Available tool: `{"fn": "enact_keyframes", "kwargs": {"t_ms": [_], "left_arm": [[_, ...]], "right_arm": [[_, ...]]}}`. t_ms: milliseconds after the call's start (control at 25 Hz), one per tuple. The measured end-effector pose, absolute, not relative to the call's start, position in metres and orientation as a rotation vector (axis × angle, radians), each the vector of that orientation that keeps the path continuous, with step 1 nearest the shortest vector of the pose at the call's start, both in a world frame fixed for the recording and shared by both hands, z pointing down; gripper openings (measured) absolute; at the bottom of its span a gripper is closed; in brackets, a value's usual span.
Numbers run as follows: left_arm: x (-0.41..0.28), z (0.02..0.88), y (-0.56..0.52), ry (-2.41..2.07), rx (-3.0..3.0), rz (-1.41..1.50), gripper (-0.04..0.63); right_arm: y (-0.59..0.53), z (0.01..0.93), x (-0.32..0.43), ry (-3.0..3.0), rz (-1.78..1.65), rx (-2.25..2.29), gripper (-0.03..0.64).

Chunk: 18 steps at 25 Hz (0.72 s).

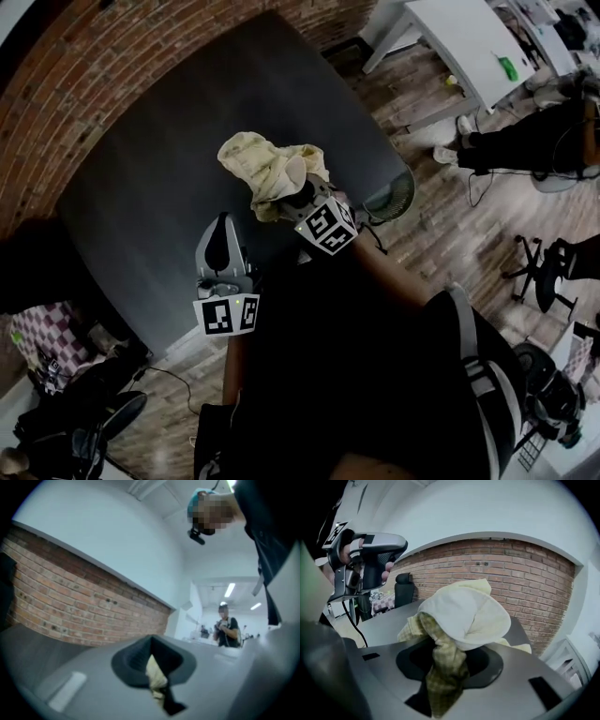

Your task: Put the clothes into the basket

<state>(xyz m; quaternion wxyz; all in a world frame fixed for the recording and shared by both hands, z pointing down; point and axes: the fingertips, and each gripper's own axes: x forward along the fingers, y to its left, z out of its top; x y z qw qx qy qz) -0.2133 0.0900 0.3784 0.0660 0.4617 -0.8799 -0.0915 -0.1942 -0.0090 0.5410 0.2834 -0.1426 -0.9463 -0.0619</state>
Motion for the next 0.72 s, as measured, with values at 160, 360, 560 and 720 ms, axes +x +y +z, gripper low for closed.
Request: {"fn": "enact_keyframes", "kwargs": {"t_ms": [160, 360, 560, 720], "left_arm": [[-0.203, 0.379, 0.095, -2.573, 1.547, -0.281, 0.005], [-0.193, 0.388, 0.097, -2.448, 1.708, -0.297, 0.005], [-0.168, 0.391, 0.085, -2.311, 1.870, -0.296, 0.005], [-0.149, 0.383, 0.072, -2.227, 1.971, -0.305, 0.005]], "right_arm": [[-0.003, 0.530, -0.175, -2.584, -0.127, -0.219, 0.155], [0.008, 0.519, -0.150, -2.650, -0.068, -0.045, 0.155], [0.007, 0.500, -0.113, -2.696, -0.037, 0.134, 0.155], [-0.001, 0.483, -0.088, -2.730, -0.007, 0.262, 0.155]]}}
